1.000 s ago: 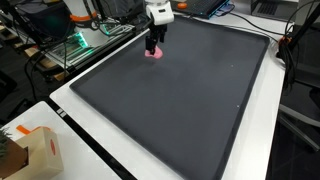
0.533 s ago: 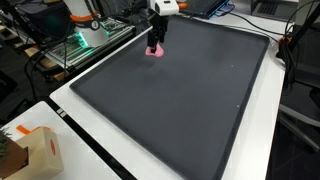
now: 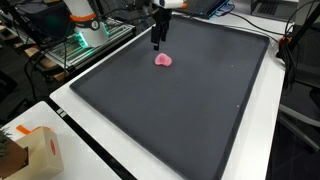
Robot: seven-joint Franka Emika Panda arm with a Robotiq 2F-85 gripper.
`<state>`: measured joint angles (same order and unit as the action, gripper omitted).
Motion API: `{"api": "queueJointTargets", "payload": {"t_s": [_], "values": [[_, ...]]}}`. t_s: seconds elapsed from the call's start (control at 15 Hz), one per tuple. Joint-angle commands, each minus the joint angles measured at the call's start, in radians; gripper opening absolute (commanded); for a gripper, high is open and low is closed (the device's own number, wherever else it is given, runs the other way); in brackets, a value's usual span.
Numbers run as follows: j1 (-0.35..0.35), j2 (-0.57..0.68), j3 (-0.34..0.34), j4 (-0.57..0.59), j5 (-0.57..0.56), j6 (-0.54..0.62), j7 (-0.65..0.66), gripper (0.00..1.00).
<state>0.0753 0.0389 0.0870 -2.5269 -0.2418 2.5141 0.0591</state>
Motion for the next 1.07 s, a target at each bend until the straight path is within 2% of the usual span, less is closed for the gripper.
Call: {"api": "queueJointTargets", "payload": {"t_s": [0.0,0.07,0.2,0.4,0.67,1.0], "values": [[0.008,0.008,-0.001,-0.009,0.03,0.01,0.014,1.0],[0.005,0.007,-0.005,-0.009,0.044,0.011,0.018,1.0],[-0.007,0.001,-0.011,-0.012,0.142,0.015,-0.006,1.0],[-0.031,-0.013,-0.023,-0.018,0.361,0.042,-0.085,1.0],[-0.076,-0.019,-0.06,-0.015,0.586,0.06,-0.146,1.0],[-0.139,-0.008,-0.121,0.005,0.782,-0.025,-0.147,1.0]]}}
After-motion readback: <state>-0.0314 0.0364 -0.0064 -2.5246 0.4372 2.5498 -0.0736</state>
